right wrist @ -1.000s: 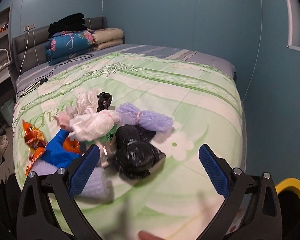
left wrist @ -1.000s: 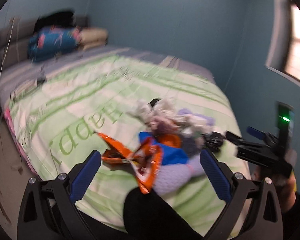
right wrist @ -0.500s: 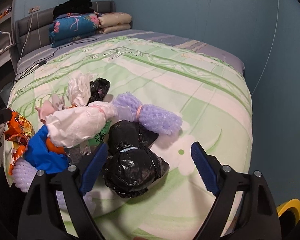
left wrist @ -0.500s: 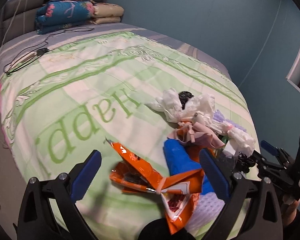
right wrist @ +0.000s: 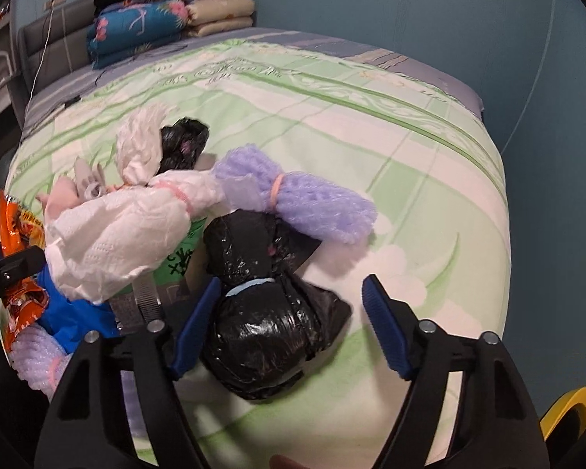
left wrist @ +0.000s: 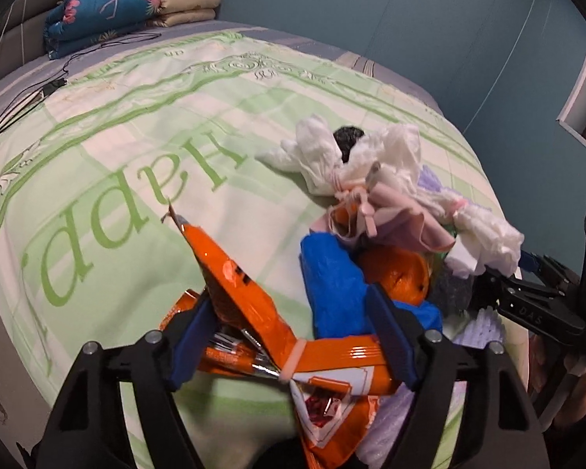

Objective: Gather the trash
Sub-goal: 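Grasp the orange chip bag with the left tool while the right tool grasps the black plastic bag, then carry the orange chip bag and black plastic bag over the yellow-rimmed bin with both tools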

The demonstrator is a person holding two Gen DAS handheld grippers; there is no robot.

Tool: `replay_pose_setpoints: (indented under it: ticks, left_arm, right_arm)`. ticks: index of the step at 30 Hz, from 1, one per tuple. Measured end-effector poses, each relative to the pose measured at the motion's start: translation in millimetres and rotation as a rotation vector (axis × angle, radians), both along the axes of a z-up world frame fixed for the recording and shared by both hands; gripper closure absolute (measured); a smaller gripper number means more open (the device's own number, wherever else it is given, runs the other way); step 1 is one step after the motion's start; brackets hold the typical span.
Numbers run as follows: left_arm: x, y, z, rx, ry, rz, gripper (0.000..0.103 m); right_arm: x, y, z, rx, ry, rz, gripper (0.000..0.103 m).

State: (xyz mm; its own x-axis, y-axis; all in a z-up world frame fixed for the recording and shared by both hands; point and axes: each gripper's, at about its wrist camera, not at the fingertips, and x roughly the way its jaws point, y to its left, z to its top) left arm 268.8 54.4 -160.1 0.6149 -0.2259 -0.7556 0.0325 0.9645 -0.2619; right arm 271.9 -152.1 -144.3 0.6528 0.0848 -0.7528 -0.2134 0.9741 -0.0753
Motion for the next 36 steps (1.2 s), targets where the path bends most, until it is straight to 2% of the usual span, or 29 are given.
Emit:
replay_pose_setpoints:
  ticks: [2, 4, 7, 9, 14, 18, 27, 36]
  left_arm:
    - [-2.3, -2.5, -0.4, 0.029, -0.009, -0.002, 0.036]
    - [-4.7, 1.9, 0.6, 0.004, -0.010, 0.003, 0.042]
    - [-5.6, 9.7, 1.5, -0.021, -0.001, 0.010, 0.064]
    - [-4.8, 13.9, 0.1, -0.027, 0.006, 0.018, 0.071]
    - [-11.1, 19.2, 0.4, -0.045, -0.001, 0.024, 0.072]
    - [-19.9, 20.4, 9.8, -0.057, -0.029, 0.007, 0.072]
    - [-48.7, 22.3, 54.6, -0.069, -0.172, 0.010, 0.072]
    - [-76.2, 9.2, 94.1, -0.053, -0.266, -0.019, 0.072]
  right_arm:
    - [-0.1, 4.2, -1.2, -0.018, 0.007, 0.013, 0.044]
    - [-2.4, 7.7, -0.9, -0.029, 0.009, 0.026, 0.049]
    - [-7.3, 10.4, 0.9, -0.036, 0.007, 0.035, 0.056]
    - [-10.2, 10.7, 1.4, -0.030, 0.006, 0.034, 0.060]
    - [-15.1, 8.5, 3.6, 0.008, 0.025, 0.016, 0.066]
    - [-25.1, 0.5, 14.9, 0.051, 0.016, -0.004, 0.067]
    - [-69.5, -27.1, 61.8, 0.136, -0.083, -0.044, 0.067]
    - [-123.4, -55.9, 96.1, 0.198, -0.139, -0.052, 0.067]
